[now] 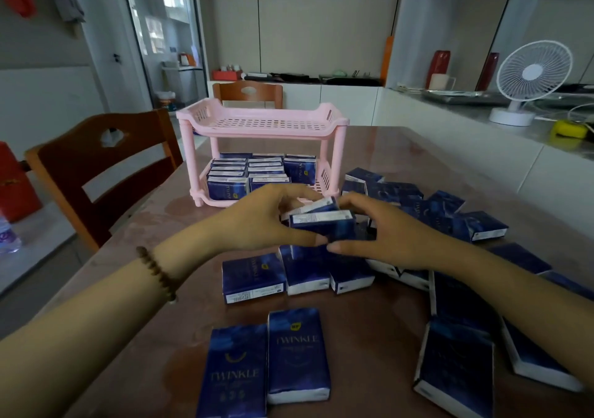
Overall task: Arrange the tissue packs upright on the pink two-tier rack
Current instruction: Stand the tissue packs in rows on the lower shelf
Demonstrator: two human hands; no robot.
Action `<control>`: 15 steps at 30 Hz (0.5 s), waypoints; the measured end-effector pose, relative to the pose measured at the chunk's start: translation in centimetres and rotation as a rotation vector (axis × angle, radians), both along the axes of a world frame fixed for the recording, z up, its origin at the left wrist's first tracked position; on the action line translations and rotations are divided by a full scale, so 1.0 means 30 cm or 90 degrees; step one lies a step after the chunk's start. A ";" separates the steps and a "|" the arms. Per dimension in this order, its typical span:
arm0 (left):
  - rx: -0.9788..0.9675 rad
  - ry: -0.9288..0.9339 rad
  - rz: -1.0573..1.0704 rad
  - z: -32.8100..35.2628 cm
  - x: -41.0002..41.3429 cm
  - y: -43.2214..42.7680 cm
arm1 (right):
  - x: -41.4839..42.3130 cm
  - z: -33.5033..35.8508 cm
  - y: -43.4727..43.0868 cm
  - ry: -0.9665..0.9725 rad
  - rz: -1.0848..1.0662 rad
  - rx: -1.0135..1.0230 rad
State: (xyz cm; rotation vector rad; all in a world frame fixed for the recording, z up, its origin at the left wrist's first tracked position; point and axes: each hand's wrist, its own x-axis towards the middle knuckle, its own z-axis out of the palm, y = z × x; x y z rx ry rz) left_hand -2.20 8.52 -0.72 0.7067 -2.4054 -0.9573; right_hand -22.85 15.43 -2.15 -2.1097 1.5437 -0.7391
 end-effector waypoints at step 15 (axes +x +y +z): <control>0.105 -0.002 -0.052 -0.064 0.015 -0.035 | -0.019 -0.032 -0.036 -0.064 0.009 -0.003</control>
